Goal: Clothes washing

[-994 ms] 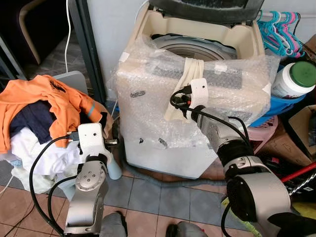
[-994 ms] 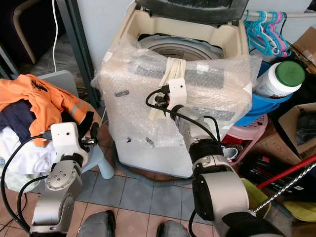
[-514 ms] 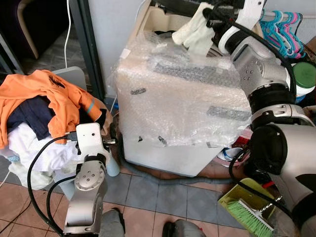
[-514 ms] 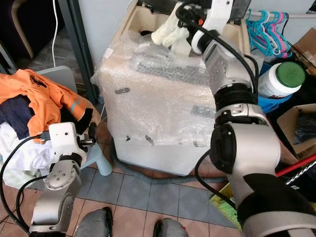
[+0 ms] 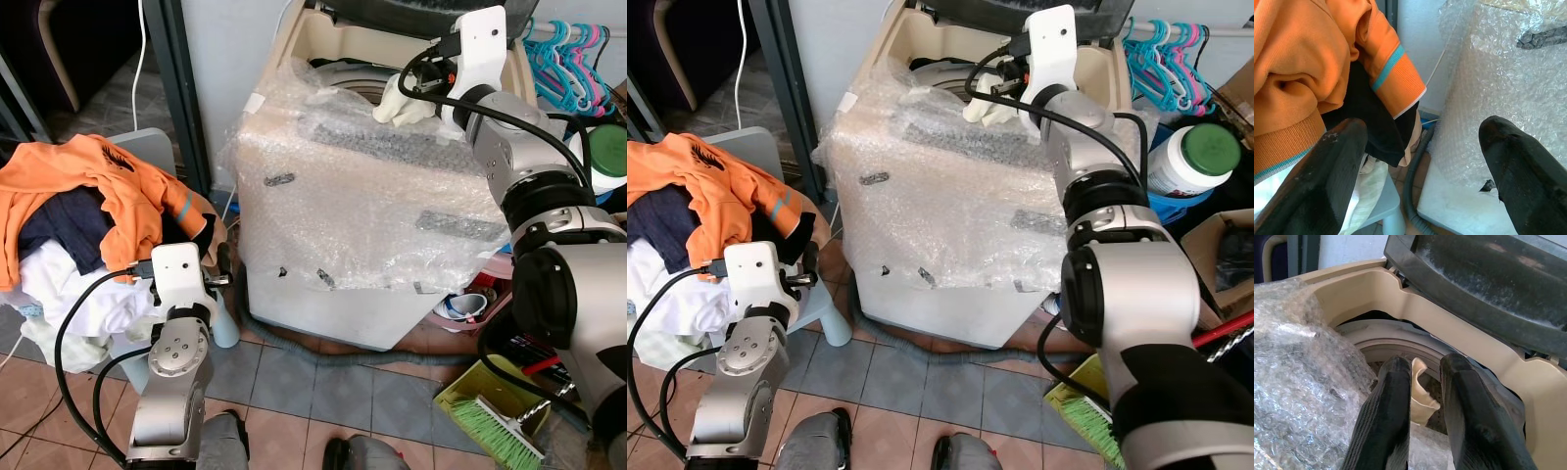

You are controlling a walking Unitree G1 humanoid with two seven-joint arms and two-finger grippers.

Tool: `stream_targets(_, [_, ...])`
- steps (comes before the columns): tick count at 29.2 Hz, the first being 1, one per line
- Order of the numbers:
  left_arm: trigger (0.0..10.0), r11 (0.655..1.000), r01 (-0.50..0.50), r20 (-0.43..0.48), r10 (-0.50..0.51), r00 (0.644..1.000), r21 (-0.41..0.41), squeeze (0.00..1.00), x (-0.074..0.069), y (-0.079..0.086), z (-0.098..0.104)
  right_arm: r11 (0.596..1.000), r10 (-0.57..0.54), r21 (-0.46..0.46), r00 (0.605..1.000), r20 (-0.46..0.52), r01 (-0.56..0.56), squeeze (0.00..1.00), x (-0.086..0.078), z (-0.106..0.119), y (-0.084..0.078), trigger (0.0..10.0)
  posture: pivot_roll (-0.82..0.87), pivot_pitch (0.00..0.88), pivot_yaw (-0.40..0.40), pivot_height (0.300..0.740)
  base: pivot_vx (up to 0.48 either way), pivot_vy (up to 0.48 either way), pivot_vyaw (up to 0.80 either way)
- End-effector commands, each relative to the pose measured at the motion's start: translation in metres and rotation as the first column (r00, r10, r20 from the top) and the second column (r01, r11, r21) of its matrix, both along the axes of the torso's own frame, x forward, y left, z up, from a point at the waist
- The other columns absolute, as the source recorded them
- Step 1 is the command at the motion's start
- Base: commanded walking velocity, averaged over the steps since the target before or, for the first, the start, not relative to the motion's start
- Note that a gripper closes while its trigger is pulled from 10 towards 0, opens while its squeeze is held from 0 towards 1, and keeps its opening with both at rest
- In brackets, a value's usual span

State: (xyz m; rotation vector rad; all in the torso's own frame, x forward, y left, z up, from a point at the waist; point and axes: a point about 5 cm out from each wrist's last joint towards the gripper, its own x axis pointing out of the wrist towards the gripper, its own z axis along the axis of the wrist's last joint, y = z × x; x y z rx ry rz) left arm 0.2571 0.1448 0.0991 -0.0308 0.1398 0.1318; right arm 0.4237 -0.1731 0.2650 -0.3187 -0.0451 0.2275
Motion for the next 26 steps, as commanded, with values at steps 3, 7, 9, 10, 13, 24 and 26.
stream_targets(3, [10.0,1.000,0.012,-0.010,-0.012,1.000,0.011,0.00,0.003,-0.001,-0.001,0.986,-0.067,-0.145,0.995,0.068,0.076,1.00,-0.003,-0.003,-0.014,10.0,0.04,0.066,-0.067,0.740,0.000,0.000,0.00])
stream_targets(7, [10.0,1.000,0.017,0.016,-0.018,1.000,0.025,0.00,0.010,-0.001,0.006,0.999,0.010,-0.040,0.984,0.176,-0.003,1.00,-0.014,-0.010,-0.020,10.0,0.05,0.073,-0.053,0.740,0.000,0.000,0.00])
stream_targets(9, [10.0,0.999,0.022,0.030,-0.023,0.999,0.032,0.00,0.011,-0.001,0.010,1.000,0.016,-0.019,0.975,0.223,-0.012,1.00,-0.021,-0.014,-0.022,10.0,0.05,0.079,-0.054,0.740,0.000,0.000,0.00])
stream_targets(10, [10.0,0.999,0.023,0.040,-0.025,0.999,0.039,0.00,0.012,-0.001,0.012,1.000,0.011,-0.007,0.970,0.241,-0.009,1.00,-0.025,-0.017,-0.024,10.0,0.05,0.079,-0.054,0.740,0.000,0.000,0.00])
stream_targets(13, [10.0,0.999,0.026,0.050,-0.028,0.998,0.038,0.00,0.012,0.000,0.015,1.000,-0.004,-0.002,0.965,0.261,0.004,1.00,-0.031,-0.022,-0.026,10.0,0.05,0.090,-0.048,0.740,0.000,0.000,0.00])
stream_targets(24, [10.0,0.967,0.252,0.075,-0.255,0.964,0.041,0.00,0.009,-0.023,0.017,0.980,-0.187,0.110,0.955,0.232,0.165,1.00,-0.107,-0.077,-0.029,10.0,-0.04,0.080,0.009,0.740,0.000,0.000,-0.30])
stream_targets(26, [10.0,0.969,0.248,0.065,-0.248,0.966,0.020,0.00,0.006,-0.022,0.015,0.964,-0.257,0.120,0.941,0.220,0.236,0.69,-0.121,-0.091,-0.031,10.0,-0.05,0.075,0.013,0.740,0.000,0.000,-0.77])
